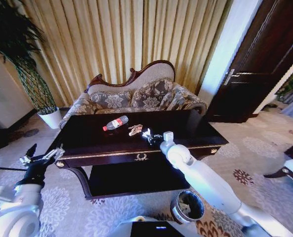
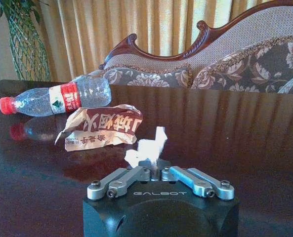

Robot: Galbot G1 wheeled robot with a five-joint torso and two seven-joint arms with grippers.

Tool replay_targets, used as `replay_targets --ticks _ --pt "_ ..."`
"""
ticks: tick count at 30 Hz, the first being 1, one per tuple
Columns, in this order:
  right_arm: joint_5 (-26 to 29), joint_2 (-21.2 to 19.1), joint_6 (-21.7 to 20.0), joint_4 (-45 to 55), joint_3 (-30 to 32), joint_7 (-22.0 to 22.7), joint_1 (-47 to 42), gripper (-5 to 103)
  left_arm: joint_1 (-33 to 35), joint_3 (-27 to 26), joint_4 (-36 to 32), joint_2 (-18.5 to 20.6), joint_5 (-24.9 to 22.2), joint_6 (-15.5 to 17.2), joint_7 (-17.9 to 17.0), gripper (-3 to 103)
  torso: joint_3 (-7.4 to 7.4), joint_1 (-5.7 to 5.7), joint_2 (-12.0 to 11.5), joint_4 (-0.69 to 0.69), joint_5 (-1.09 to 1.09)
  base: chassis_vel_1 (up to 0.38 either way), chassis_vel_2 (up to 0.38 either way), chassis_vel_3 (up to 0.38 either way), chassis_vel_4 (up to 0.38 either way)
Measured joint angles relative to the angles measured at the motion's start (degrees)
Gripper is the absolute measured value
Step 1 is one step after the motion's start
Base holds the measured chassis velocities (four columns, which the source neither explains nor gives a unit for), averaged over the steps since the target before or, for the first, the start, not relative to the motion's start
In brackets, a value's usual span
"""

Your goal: Move to the front of the table and place the trash on the table into the trash bin.

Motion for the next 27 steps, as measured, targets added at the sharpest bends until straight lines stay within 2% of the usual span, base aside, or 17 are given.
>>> replay_targets --ticks 1,5,11,14,15,18,19,22,27 --pt "0.0 0.0 0.1 0.1 0.1 0.0 -0.1 3 0.0 0.0 0.0 0.0 0.0 0.0 0.0 100 0.0 0.0 0.0 0.0 0.0 0.0 0.0 0.0 0.0" --pt "0.1 -0.3 0.6 0.5 0.5 -0.1 -0.7 1 0.0 0.0 0.0 0.1 0.0 -0.1 0.0 100 0.0 0.0 0.0 0.0 0.0 0.0 0.0 0.0 0.0" --pt "0.4 -1.3 5.2 2.9 3.2 -0.3 -2.2 0 -0.3 0.9 0.0 0.6 0.0 0.0 0.0 100 0.0 0.0 0.0 0.01 0.0 0.0 0.0 0.0 0.0" --pt "-2.1 -2.7 9.4 5.6 7.7 -1.9 -5.6 0 -0.4 1.8 0.0 1.5 -0.2 0.4 -0.5 100 0.0 0.0 0.0 0.0 0.01 0.0 0.0 0.0 0.0" --pt "-2.1 -2.7 9.4 5.6 7.7 -1.9 -5.6 0 -0.4 1.8 0.0 1.5 -0.2 0.4 -0.5 100 0.0 0.0 0.0 0.0 0.01 0.0 0.0 0.0 0.0" --pt "-7.3 -4.8 14.1 8.4 14.9 -5.0 -11.9 0 -0.4 2.1 0.0 2.0 -0.5 0.9 -0.7 100 0.0 0.0 0.0 -0.02 0.01 0.0 0.0 0.0 0.0" --pt "-7.3 -4.8 14.1 8.4 14.9 -5.0 -11.9 0 -0.4 2.1 0.0 2.0 -0.5 0.9 -0.7 100 0.0 0.0 0.0 -0.02 0.01 0.0 0.0 0.0 0.0" --pt "-10.4 -7.1 18.4 10.0 19.7 -5.8 -19.5 0 -0.5 2.2 0.0 2.2 -1.2 0.9 -0.8 100 0.0 0.0 0.0 -0.01 0.01 0.0 0.0 0.0 0.0" --pt "-11.3 -7.4 21.2 11.5 23.6 -5.8 -26.2 0 -1.2 2.2 0.0 2.8 -2.3 1.7 -0.8 100 0.0 0.0 0.0 0.0 0.01 0.0 0.0 0.0 0.0"
